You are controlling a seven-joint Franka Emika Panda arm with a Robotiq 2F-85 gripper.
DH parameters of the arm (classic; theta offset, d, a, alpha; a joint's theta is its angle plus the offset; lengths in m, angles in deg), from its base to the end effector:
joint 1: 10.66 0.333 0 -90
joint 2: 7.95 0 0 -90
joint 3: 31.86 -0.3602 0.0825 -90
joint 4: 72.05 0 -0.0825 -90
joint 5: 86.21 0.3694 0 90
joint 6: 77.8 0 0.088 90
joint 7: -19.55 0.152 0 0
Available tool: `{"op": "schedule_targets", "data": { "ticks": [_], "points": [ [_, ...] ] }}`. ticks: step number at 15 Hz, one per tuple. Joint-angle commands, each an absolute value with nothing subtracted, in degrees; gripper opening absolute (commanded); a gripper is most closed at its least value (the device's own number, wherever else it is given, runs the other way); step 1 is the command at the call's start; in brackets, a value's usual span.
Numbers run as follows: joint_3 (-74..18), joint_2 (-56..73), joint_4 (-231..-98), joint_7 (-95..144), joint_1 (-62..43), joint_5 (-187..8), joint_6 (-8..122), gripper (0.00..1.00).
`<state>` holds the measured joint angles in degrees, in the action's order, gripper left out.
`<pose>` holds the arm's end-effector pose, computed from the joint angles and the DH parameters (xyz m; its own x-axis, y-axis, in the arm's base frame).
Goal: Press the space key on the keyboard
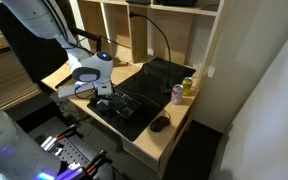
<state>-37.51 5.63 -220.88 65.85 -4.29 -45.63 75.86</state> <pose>0.4083 0.0820 0.1724 0.2852 -0.9056 -0.3140 -0.9519 -0.3059 0.0178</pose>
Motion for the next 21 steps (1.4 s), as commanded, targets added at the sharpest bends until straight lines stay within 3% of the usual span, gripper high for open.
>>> {"op": "schedule_targets", "data": {
  "ticks": [1, 8, 21],
  "points": [
    [-35.8, -0.3, -226.1, 67.9, -4.1, -51.1, 68.6, 1.00],
    [-37.5, -5.2, -230.5, 63.0, -4.3, -41.8, 76.3, 1.00],
    [-40.5, 6.1, -225.5, 48.9, -4.8, -22.3, 85.3, 1.00]
  ]
}}
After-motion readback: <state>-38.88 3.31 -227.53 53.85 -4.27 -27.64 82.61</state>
